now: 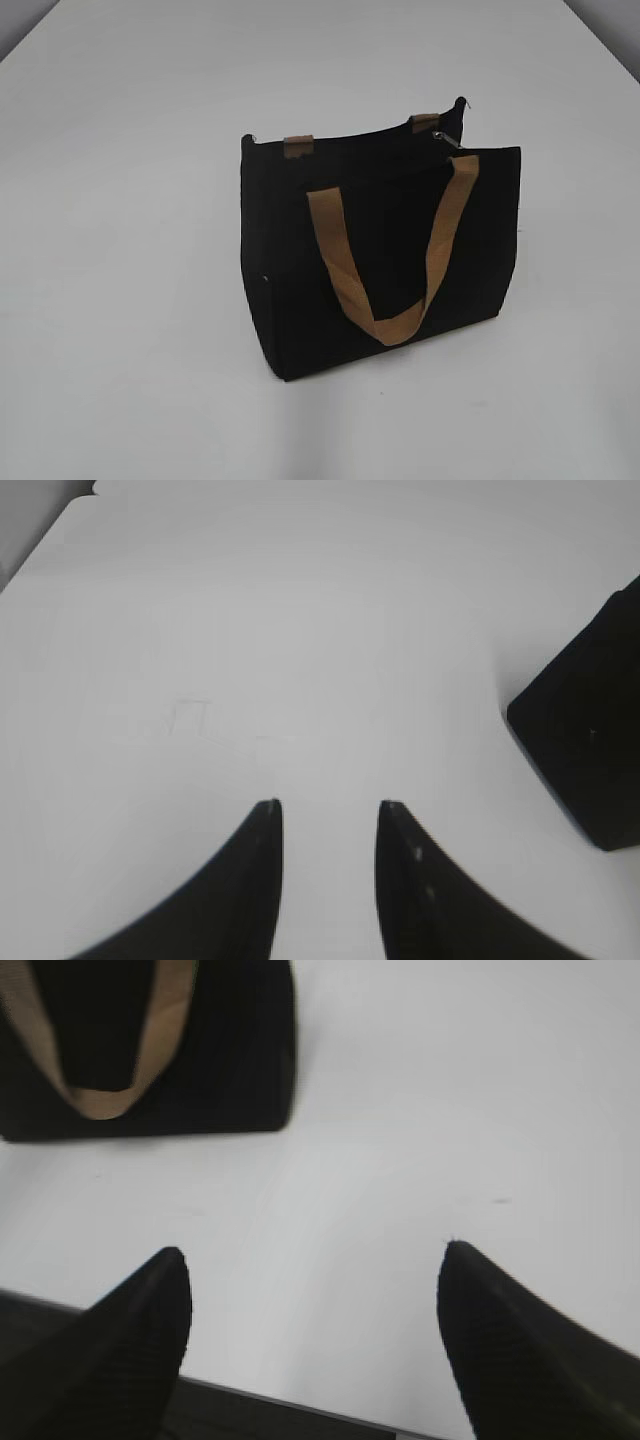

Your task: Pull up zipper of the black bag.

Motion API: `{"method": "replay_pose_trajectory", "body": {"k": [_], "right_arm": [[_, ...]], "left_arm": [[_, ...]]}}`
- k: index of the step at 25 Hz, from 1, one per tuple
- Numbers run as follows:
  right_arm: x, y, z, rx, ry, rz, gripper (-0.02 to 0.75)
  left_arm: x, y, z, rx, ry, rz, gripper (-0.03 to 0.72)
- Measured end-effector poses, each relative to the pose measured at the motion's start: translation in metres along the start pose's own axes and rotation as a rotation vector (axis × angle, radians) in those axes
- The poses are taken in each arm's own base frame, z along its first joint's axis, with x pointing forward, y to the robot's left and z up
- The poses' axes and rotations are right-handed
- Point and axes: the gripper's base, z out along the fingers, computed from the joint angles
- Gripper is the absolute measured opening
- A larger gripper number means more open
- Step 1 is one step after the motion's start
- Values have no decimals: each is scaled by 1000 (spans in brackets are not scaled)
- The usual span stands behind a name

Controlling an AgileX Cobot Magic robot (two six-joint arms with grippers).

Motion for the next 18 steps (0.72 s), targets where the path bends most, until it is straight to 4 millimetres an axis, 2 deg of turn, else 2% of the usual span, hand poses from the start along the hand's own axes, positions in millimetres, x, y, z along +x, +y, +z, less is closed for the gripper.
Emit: {"method": "replay_pose_trajectory", "body": {"k": [6, 18], "right_arm": [[-1, 1, 2, 266, 11, 151, 592], [-1, 1, 1, 229, 9, 130, 592]], "left_arm": [[0, 0, 0, -7, 0, -3, 242], [0, 0, 0, -7, 0, -3, 242]]}}
